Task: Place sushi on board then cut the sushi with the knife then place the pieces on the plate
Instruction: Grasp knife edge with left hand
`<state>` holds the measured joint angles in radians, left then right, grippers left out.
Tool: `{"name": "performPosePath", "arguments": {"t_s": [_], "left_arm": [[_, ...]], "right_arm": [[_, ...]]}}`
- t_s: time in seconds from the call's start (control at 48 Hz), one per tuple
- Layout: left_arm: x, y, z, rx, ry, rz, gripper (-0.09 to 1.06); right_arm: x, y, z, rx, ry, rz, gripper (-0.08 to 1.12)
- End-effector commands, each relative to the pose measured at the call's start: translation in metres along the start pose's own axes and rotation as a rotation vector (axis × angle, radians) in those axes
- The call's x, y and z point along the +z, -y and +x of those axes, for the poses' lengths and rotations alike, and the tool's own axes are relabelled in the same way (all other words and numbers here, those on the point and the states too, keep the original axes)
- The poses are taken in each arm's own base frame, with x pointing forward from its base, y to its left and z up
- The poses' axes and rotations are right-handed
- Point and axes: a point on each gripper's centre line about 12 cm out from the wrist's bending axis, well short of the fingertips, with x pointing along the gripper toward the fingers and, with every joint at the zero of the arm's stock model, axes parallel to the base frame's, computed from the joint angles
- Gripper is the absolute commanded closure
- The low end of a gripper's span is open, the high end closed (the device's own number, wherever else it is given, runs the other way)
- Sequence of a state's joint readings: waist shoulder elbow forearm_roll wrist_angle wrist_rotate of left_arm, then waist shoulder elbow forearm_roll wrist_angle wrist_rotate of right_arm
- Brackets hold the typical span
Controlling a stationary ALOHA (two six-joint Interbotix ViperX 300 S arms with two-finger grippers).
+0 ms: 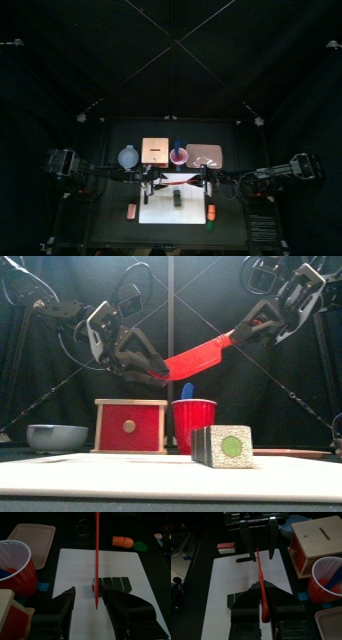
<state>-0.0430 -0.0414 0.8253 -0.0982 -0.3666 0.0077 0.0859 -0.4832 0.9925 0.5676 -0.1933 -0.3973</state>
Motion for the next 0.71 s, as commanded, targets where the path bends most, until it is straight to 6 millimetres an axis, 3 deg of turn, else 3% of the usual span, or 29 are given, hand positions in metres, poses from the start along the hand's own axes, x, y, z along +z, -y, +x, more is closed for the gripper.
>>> {"name": "performPosePath", "arguments": {"t_s": [0.021, 0.312, 0.708], "left_arm": [[0.013, 0.000, 0.001, 0.000, 0.040, 0.001, 0.22], [0.014, 0.000, 0.000, -0.001, 0.043, 0.004, 0.35], [0.012, 0.004, 0.001, -0.012, 0.035, 0.013, 0.47]], "right_arm": [[0.008, -0.002, -0.001, 0.005, 0.027, 0.002, 0.78], [0.006, -0.002, -0.001, 0.006, 0.021, 0.005, 0.78], [-0.016, -0.005, 0.009, 0.018, -0.114, 0.088, 0.78]]}}
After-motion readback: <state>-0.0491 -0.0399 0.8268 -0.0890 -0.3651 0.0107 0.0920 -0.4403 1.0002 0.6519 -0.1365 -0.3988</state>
